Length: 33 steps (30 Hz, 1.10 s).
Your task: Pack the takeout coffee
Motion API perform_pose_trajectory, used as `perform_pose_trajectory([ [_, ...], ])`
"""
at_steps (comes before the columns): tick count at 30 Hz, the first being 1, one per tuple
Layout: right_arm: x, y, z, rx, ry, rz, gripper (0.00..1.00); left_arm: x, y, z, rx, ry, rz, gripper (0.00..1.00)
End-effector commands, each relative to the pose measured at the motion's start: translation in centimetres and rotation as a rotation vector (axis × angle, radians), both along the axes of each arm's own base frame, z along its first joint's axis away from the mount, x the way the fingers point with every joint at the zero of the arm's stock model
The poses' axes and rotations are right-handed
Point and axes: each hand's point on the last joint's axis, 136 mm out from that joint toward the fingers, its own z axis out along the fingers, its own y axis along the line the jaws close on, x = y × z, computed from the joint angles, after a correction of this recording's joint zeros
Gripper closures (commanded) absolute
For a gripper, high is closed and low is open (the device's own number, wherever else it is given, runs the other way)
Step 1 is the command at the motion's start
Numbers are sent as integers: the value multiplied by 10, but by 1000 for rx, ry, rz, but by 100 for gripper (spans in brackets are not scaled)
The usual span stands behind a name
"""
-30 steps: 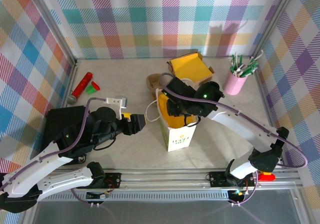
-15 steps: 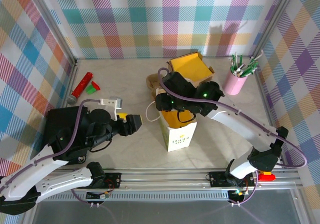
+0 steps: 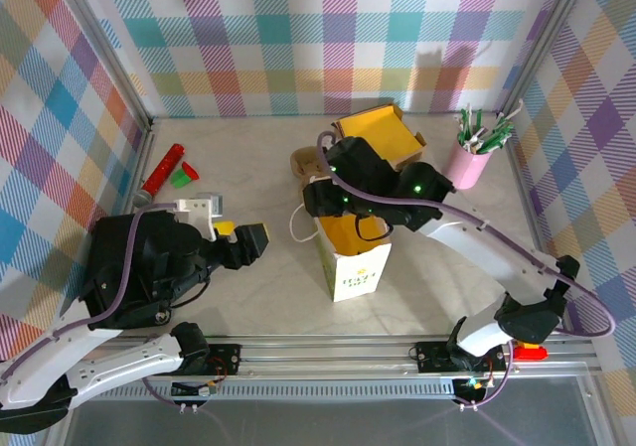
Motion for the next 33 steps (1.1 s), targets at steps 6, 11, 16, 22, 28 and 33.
perform_pose_trajectory([
  [6, 15, -91, 35, 71, -116, -161, 30, 20, 18, 10, 115, -104, 118, 8],
  [11, 24, -154, 32, 64, -151, -312, 23, 33, 32, 16, 208, -184, 217, 3],
  [16, 32, -207, 12, 41, -147, -454, 17, 46, 48, 20, 290, -255, 316, 0],
  [22, 45, -255, -41, 28, -81, -593, 13, 69, 81, 3, 358, -259, 467, 0],
  [28, 55, -278, -106, -24, -121, -656, 7, 92, 119, -31, 414, -249, 634, 0],
  [33, 65, -294, -159, -80, -197, -716, 1, 105, 158, -84, 447, -178, 753, 0],
])
